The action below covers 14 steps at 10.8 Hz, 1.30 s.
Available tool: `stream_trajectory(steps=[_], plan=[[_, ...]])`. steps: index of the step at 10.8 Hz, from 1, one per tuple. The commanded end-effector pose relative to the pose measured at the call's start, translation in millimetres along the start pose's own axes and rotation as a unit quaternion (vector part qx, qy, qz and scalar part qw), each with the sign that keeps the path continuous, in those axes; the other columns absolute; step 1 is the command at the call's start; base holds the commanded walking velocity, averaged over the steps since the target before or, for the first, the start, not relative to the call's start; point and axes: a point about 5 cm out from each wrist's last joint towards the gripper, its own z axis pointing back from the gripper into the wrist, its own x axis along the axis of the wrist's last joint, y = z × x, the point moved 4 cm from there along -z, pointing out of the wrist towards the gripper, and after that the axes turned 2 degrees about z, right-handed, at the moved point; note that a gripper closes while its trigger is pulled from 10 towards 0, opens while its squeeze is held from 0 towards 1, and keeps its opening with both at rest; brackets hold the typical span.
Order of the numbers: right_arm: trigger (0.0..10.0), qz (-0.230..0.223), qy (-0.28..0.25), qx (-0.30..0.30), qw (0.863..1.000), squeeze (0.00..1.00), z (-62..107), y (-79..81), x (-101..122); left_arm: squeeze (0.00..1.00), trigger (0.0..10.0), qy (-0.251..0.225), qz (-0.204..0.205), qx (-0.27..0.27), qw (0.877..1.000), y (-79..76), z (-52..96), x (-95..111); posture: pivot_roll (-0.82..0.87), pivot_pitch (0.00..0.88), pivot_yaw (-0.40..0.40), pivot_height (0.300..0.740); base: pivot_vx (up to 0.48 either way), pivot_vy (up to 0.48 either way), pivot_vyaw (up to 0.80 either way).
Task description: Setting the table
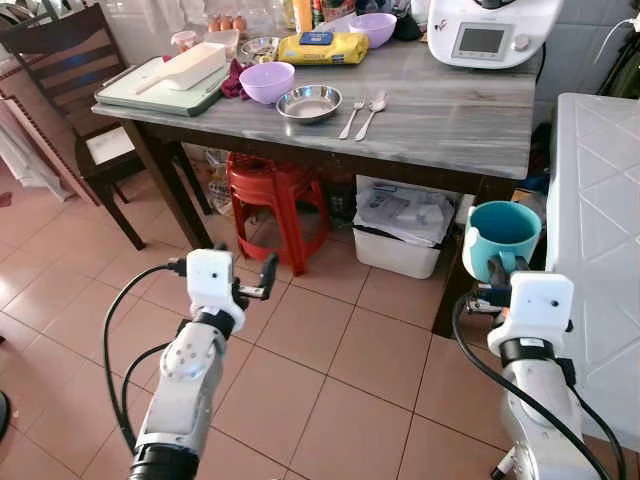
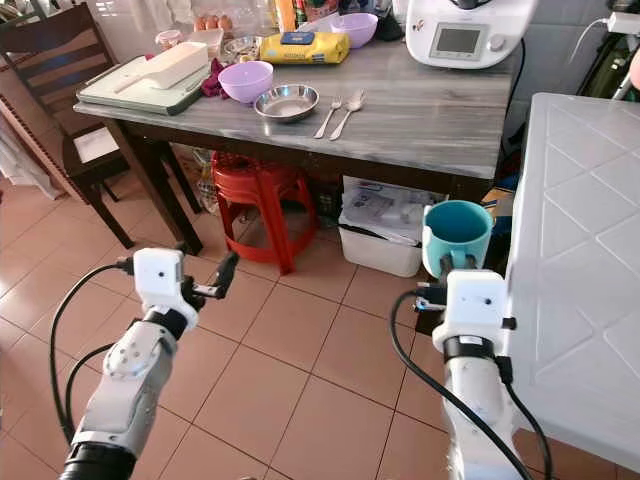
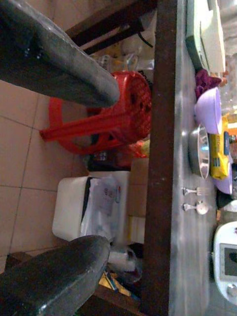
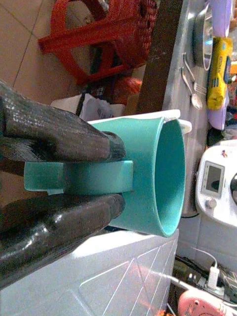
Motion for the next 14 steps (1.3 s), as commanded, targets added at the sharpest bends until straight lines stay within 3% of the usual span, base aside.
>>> stream_trajectory(steps=[1,7,14], plan=[[10.0,-0.007,-0.02,-0.007,1.0,0.0,-2.9,-0.9,13.5,0.0,10.0,-0.01,-0.002,0.004,1.0,2.9,-3.1,7.3,-0.11,0.076,0.125,0.74,0.0,0.0,-0.44],[10.0,-0.004,-0.022,-0.001,1.0,0.0,-7.6,3.7,16.4,0.0,10.0,-0.002,0.005,-0.013,1.0,-4.3,-1.3,3.5,-0.11,0.086,0.121,0.74,0.0,0.0,-0.74],[10.0,-0.001,-0.022,-0.006,1.0,0.0,-9.7,1.9,15.7,0.0,10.0,0.0,0.009,-0.027,1.0,-9.2,-3.3,3.0,-0.11,0.084,0.123,0.74,0.0,0.265,-0.08]])
